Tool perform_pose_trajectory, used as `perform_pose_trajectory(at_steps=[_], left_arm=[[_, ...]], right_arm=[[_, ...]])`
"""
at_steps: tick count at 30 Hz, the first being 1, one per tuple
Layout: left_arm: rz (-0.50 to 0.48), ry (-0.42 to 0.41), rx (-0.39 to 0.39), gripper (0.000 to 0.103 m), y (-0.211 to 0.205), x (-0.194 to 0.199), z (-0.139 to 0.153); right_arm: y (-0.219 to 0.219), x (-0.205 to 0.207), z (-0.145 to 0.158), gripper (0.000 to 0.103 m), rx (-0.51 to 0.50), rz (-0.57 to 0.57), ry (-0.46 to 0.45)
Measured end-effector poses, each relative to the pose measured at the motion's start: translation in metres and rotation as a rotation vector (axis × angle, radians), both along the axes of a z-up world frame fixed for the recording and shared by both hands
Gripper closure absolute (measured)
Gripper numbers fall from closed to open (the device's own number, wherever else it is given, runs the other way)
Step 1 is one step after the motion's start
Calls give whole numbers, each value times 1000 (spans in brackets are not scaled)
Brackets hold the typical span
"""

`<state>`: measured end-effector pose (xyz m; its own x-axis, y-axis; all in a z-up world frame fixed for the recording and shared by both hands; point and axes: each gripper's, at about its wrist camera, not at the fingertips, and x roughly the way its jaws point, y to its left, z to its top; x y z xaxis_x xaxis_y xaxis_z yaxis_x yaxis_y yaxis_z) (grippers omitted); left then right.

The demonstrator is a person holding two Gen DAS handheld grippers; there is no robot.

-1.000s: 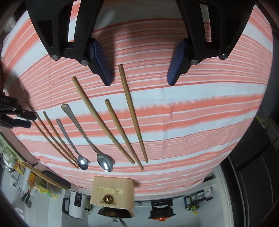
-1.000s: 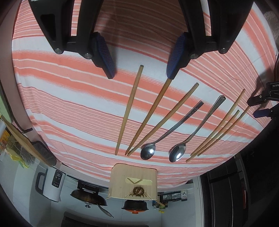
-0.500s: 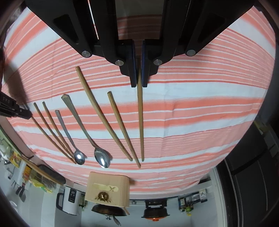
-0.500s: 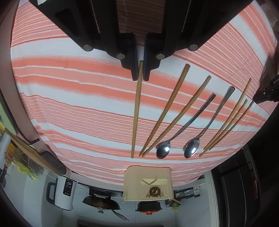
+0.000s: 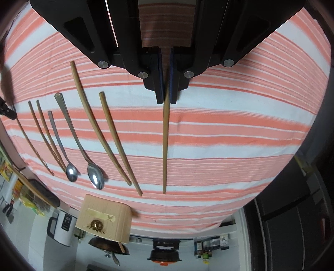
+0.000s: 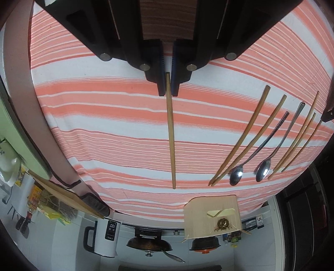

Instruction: Organize utensils

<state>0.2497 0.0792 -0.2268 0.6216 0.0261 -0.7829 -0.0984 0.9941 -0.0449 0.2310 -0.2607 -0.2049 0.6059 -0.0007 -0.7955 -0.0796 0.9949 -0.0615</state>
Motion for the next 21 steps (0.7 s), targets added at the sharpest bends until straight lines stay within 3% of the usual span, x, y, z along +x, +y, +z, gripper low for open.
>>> perform_pose_trajectory(at_steps=[8,9,11,12,15,21], left_arm=[[-31,34,-46,95,10,26,4],[-39,34,-57,91,11,27,4],[-48,36,-58,60,13,30,3],[-48,37,-52,56,13,31,2],[-63,36,-35,55,14,30,-1],[-96,10,32,53,14,8,-4]], right_arm=[[-9,5,-1,97,-49,20,-4],[-9,4,-1,97,-44,25,-3],[-10,4,-1,94,-36,30,-4],[-11,4,-1,89,-31,32,-5],[-11,3,-1,79,-20,33,-6],[-16,3,-1,74,12,29,-1]])
